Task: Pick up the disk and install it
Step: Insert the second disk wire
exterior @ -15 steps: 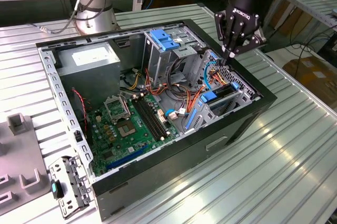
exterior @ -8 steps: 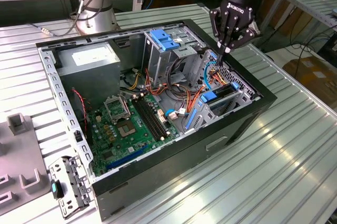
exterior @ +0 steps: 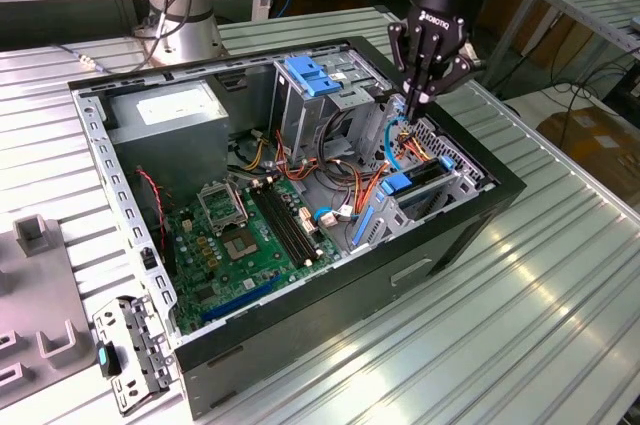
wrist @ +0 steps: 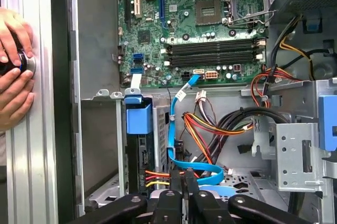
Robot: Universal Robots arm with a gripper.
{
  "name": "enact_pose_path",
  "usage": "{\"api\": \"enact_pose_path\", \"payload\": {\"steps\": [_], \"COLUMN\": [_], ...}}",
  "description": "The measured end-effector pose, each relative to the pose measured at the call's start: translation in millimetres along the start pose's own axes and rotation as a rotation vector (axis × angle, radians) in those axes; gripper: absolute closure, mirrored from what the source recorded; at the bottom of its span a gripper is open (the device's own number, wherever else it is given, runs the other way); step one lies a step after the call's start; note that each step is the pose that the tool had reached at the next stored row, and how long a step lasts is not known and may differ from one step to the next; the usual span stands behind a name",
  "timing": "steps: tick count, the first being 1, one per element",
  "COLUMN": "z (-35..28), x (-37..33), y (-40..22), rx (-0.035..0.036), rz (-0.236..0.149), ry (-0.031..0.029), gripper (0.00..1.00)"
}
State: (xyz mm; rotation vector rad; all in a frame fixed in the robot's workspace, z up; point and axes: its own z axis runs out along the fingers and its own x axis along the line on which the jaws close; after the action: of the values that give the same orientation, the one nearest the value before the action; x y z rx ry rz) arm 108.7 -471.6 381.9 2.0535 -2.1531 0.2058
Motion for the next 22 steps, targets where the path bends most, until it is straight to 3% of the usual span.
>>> {"api": "enact_pose_path", "payload": {"steps": [3,4,7,9,10,11,14,18,22], "z": [-1.3,-2.3,-11.2,-12.1,-12.1,-10.7,-5.7,4.1,12.0], "x": [0.0,0.2,1.5,1.5,0.7,-0.7,-4.3,-6.6,-8.3], "y": [0.0,0.0,0.2,0.2,0.1,-0.1,-0.4,-0.6,-0.7], "rx": [-0.0001,-0.0002,-0.0026,-0.0031,-0.0030,-0.0024,-0.0017,-0.0009,-0.0006], "rz": [0.000,0.000,0.000,0.000,0.000,0.000,0.000,0.001,0.001], "ry": [0.0001,0.0001,0.0001,0.0007,0.0064,0.0178,0.0351,0.0496,0.0587], "gripper": [0.82,0.75,0.75,0.75,0.75,0.75,0.75,0.75,0.75]}}
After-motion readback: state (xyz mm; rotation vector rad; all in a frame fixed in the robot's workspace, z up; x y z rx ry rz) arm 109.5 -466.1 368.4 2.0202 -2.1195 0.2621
